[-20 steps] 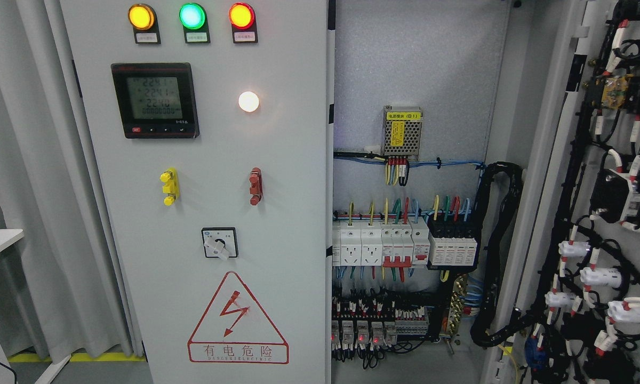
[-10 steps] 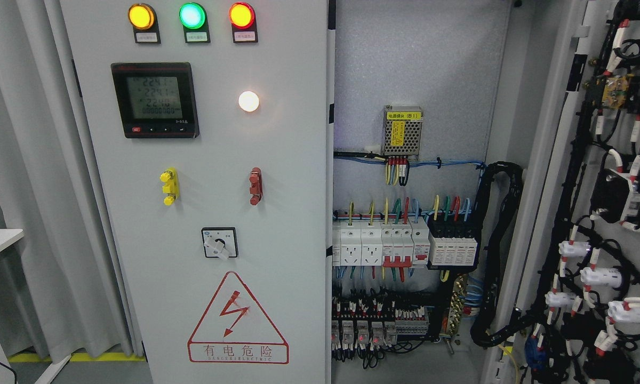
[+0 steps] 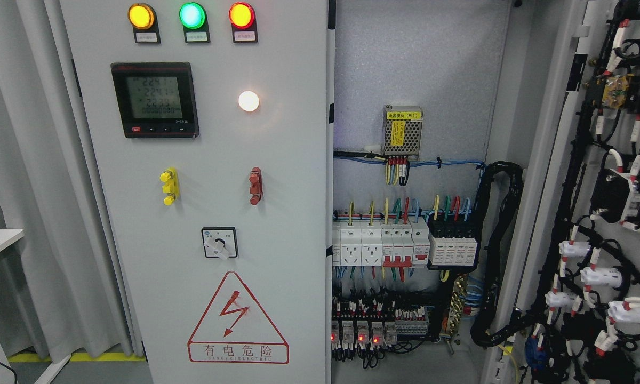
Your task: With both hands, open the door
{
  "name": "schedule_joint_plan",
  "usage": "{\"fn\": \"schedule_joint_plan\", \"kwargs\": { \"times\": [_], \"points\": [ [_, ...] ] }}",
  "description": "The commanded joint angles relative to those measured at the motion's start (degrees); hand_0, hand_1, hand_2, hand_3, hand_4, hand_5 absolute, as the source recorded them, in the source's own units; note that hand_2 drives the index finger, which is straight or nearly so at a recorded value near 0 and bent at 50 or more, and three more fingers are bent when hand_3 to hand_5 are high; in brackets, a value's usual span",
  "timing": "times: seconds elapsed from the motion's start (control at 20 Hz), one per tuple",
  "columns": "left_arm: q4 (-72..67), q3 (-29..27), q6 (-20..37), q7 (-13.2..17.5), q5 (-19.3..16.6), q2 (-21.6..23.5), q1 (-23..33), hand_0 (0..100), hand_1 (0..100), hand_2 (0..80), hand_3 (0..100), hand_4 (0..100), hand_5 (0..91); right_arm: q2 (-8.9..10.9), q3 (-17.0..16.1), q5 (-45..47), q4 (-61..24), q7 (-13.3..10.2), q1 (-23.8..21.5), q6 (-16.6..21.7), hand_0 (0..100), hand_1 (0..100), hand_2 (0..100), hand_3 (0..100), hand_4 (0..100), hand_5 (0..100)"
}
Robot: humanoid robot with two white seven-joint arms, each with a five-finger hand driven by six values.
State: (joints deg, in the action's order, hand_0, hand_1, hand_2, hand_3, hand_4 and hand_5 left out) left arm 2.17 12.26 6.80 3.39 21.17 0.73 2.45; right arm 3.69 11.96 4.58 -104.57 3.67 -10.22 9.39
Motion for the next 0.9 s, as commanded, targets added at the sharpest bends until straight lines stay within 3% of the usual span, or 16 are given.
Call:
{"fn": "schedule_joint_plan", "kwargs": {
  "times": [0.0,0.1,0.4,0.85],
  "points": [
    [-1.30,-1.97,-0.04,0.04,0.01,-0.64,-0.25,30,0,2.7,3,4,0.0,-1.40,-0.62,-0.09,-5.04,0.02,9.67,-1.38,22,0,0,0,0,0],
    [-1.30,-2.06,-0.04,0.04,0.01,-0.64,-0.25,30,0,2.7,3,4,0.0,-2.63,-0.71,-0.01,-1.97,-0.07,13.63,-1.83,22,0,0,0,0,0],
    [-1.38,-1.89,-0.04,0.04,-0.08,-0.73,-0.25,30,0,2.7,3,4,0.0,-3.17,-0.01,-0.01,3.31,0.19,21.55,-5.16,22,0,0,0,0,0],
    [-1.30,-1.97,-0.04,0.04,0.01,-0.73,-1.04,30,0,2.8,3,4,0.0,-3.69,2.45,0.26,8.68,-0.16,31.04,-4.82,22,0,0,0,0,0]
  ]
}}
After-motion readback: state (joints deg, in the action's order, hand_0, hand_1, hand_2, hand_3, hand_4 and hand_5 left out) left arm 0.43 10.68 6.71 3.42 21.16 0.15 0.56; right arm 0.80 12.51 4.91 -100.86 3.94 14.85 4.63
